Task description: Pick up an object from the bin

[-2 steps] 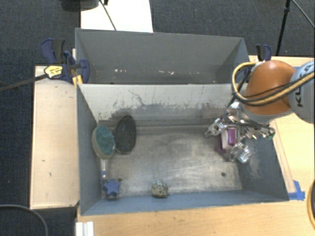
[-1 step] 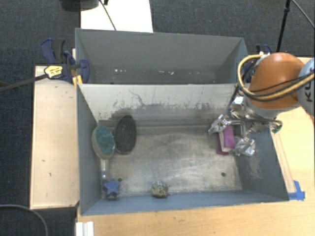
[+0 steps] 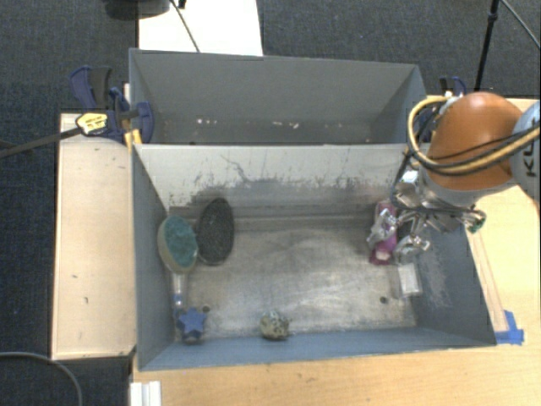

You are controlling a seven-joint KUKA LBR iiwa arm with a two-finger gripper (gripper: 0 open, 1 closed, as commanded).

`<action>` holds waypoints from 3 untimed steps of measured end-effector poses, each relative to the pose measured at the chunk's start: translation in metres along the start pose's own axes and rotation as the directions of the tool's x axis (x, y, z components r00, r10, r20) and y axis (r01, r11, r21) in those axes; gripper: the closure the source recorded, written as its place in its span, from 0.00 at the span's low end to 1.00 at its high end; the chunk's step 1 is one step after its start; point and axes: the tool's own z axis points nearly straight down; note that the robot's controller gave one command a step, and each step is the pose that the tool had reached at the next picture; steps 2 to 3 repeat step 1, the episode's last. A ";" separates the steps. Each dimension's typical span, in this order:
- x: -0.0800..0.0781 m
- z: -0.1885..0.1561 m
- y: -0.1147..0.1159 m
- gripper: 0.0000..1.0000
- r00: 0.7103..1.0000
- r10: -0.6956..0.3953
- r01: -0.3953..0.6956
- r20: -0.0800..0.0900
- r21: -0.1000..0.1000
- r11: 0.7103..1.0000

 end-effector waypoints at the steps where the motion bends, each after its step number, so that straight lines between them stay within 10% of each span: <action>1: 0.030 -0.179 -0.007 1.00 0.948 -0.318 0.317 0.009 0.023 0.948; 3: 0.030 -0.179 -0.007 1.00 0.948 -0.318 0.317 0.009 0.023 0.948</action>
Offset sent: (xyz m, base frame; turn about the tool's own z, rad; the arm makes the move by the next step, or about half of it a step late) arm -0.0143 -0.0255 0.1764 -0.3253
